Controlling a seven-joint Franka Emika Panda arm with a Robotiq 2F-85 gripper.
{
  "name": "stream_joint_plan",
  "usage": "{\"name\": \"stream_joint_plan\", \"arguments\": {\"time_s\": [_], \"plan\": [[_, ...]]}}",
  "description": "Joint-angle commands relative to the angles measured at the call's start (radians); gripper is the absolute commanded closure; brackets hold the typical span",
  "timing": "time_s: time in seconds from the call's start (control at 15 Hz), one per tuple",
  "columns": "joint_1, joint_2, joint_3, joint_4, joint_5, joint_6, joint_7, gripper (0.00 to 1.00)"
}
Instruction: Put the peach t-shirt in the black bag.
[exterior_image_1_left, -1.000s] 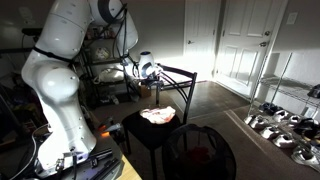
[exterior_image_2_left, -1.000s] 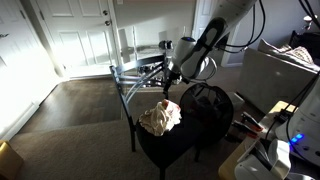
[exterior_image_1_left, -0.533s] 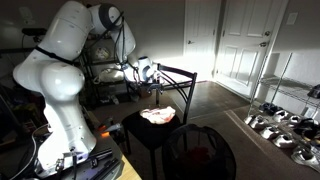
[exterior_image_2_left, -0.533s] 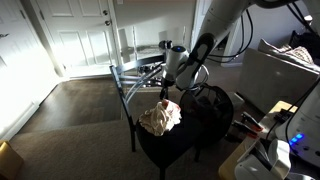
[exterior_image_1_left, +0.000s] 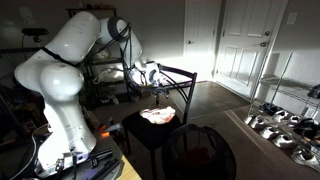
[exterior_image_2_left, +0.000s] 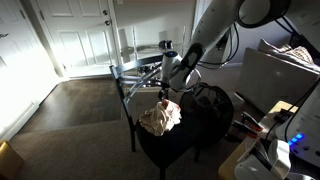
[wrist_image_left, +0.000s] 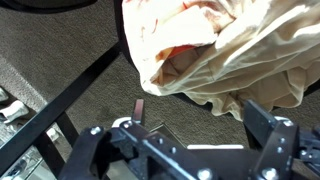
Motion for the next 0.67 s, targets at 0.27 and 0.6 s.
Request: {"name": "stream_joint_plan", "arguments": {"time_s": [0.27,0.6], "plan": [[-0.167,0.099,0.165,0.132,0.006,-0.095,-0.048,0.0],[-0.126,0.102,0.118,0.121,-0.014,-0.063,0.003,0.0]]}}
